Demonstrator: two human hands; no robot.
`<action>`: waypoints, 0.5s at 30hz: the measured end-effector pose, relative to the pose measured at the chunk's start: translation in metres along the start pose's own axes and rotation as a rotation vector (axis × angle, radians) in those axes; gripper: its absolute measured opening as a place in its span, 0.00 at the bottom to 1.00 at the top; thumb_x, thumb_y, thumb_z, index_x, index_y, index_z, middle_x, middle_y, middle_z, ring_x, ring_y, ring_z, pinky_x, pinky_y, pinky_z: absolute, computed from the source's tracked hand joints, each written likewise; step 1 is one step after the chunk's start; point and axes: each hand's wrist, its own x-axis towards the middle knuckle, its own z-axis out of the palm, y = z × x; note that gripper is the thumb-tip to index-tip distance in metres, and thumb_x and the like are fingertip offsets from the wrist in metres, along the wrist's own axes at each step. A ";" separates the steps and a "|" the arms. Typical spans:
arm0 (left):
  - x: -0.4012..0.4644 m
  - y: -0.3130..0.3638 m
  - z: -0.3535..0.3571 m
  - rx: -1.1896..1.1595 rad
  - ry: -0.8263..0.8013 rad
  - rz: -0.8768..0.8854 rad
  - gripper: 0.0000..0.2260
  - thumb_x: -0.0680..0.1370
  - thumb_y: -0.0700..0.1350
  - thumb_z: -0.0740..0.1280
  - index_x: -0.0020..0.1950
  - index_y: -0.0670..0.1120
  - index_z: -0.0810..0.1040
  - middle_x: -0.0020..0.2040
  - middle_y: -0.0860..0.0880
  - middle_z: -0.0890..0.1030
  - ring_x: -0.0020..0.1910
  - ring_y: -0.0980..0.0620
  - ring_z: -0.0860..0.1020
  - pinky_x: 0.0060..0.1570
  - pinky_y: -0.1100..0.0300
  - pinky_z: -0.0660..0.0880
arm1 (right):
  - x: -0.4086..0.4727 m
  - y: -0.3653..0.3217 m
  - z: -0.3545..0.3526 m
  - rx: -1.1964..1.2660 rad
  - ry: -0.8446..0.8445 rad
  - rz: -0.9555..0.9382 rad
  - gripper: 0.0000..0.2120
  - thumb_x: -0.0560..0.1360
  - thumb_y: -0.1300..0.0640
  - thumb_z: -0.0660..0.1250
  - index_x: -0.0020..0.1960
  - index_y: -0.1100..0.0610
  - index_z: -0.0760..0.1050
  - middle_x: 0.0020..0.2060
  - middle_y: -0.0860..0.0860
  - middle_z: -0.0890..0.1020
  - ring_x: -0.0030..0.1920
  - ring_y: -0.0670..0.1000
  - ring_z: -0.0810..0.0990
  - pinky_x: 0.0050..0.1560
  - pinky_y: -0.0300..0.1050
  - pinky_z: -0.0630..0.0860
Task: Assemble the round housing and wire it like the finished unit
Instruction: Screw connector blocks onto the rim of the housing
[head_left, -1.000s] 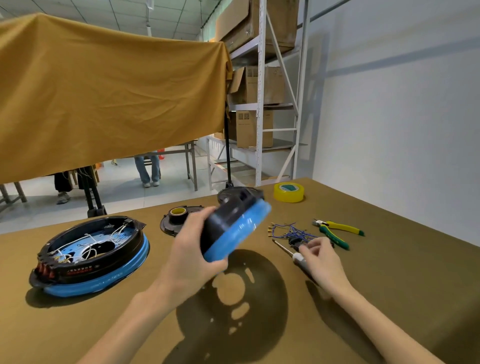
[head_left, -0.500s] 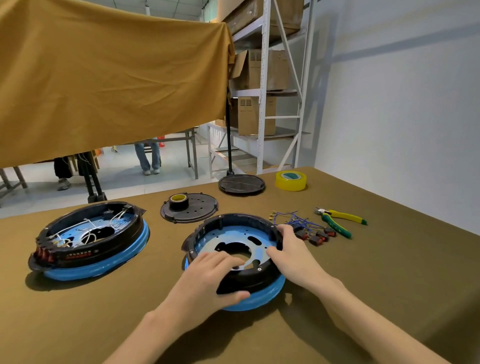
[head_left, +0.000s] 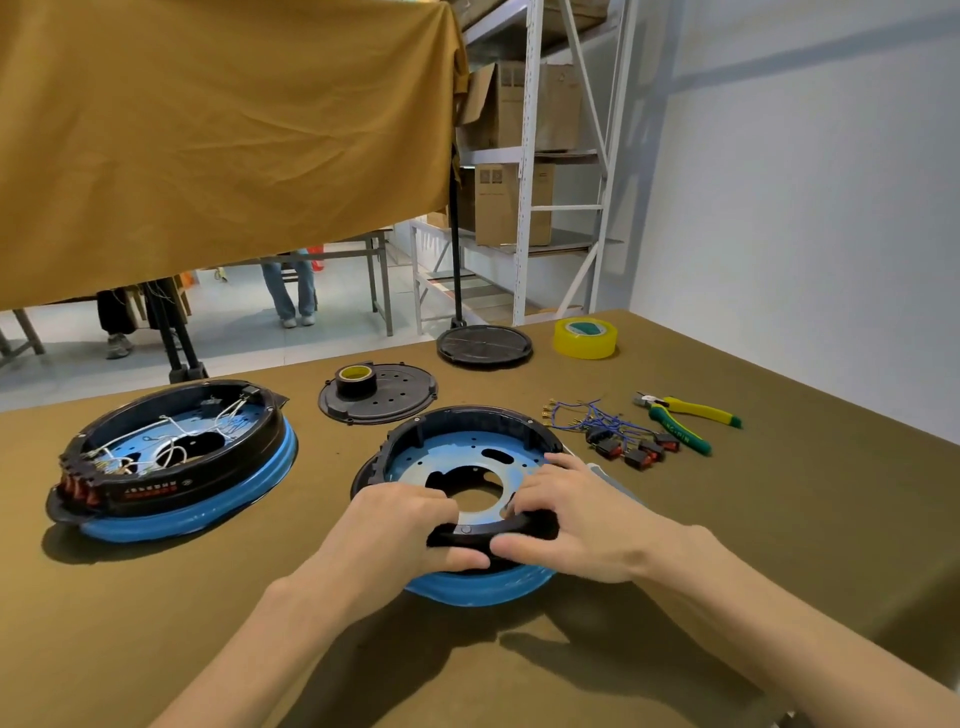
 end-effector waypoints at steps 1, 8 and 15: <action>0.000 0.000 0.000 0.000 -0.008 -0.004 0.33 0.72 0.76 0.44 0.45 0.53 0.78 0.36 0.58 0.73 0.34 0.57 0.73 0.34 0.66 0.67 | 0.001 0.001 -0.001 -0.015 -0.008 -0.014 0.21 0.77 0.30 0.61 0.47 0.47 0.79 0.48 0.42 0.79 0.54 0.41 0.73 0.72 0.37 0.54; -0.005 0.003 -0.007 -0.115 -0.085 -0.039 0.19 0.74 0.71 0.61 0.52 0.58 0.76 0.43 0.61 0.74 0.41 0.61 0.72 0.43 0.70 0.67 | 0.009 0.003 -0.008 0.097 -0.144 -0.033 0.11 0.76 0.37 0.70 0.42 0.41 0.73 0.37 0.44 0.78 0.48 0.40 0.76 0.79 0.45 0.54; -0.008 0.005 -0.011 -0.120 -0.100 -0.059 0.19 0.75 0.64 0.70 0.61 0.59 0.74 0.52 0.65 0.74 0.53 0.64 0.67 0.57 0.73 0.59 | 0.018 -0.007 -0.023 0.118 -0.189 -0.030 0.12 0.72 0.42 0.75 0.50 0.46 0.79 0.46 0.41 0.76 0.49 0.41 0.76 0.47 0.40 0.75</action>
